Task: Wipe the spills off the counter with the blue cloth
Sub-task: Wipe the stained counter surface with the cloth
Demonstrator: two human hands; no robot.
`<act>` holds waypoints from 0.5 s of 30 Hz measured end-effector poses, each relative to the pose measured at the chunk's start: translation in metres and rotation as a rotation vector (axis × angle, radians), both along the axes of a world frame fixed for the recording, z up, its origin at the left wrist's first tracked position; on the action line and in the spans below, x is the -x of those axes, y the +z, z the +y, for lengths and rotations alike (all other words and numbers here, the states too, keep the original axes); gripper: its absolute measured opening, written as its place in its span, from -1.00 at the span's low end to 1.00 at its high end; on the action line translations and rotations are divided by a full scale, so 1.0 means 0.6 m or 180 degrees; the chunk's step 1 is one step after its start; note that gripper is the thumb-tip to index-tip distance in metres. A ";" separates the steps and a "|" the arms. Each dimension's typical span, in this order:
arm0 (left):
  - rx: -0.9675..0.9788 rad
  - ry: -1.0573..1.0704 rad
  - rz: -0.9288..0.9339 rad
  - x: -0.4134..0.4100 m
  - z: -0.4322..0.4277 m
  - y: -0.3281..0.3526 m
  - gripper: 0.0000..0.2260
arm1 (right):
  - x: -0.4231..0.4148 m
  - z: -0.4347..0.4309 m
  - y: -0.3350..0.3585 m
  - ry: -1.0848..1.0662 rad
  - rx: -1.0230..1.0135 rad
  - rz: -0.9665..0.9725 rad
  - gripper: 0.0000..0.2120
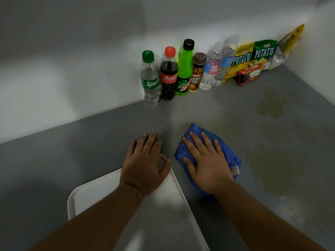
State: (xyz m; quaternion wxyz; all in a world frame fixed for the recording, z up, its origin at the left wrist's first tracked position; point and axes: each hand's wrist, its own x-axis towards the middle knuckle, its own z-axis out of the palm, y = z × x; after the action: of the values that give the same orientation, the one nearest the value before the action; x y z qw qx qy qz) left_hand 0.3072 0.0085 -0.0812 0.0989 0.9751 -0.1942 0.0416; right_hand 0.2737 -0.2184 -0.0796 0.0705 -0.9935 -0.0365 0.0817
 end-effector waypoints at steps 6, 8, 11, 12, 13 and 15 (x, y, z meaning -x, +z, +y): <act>0.0003 -0.0080 -0.0023 -0.003 0.001 -0.006 -0.43 | 0.068 0.036 -0.010 0.0097 -0.0050 0.0166 -0.40; 0.0005 -0.0092 0.0006 -0.003 0.001 -0.006 -0.43 | 0.047 0.043 -0.005 0.0364 -0.0046 0.0215 -0.39; 0.0002 -0.0108 0.0042 -0.003 0.001 -0.005 -0.43 | -0.012 0.039 0.006 0.0703 -0.0034 0.0115 -0.39; 0.0015 -0.0111 0.0049 -0.002 0.001 -0.005 -0.43 | -0.031 0.033 0.009 0.0709 -0.0013 0.0094 -0.40; 0.0019 -0.0111 0.0056 -0.002 0.001 -0.005 -0.43 | -0.047 0.027 0.009 0.0649 -0.0002 0.0083 -0.42; 0.0010 -0.0113 0.0047 -0.003 0.002 -0.004 -0.45 | -0.068 0.017 0.007 0.0401 -0.0043 0.0066 -0.43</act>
State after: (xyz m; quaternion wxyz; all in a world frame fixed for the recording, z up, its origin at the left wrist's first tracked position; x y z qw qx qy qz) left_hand 0.3087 0.0097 -0.0836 0.1025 0.9716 -0.2107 0.0330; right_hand 0.3144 -0.2083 -0.0753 0.0723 -0.9878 -0.0988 0.0961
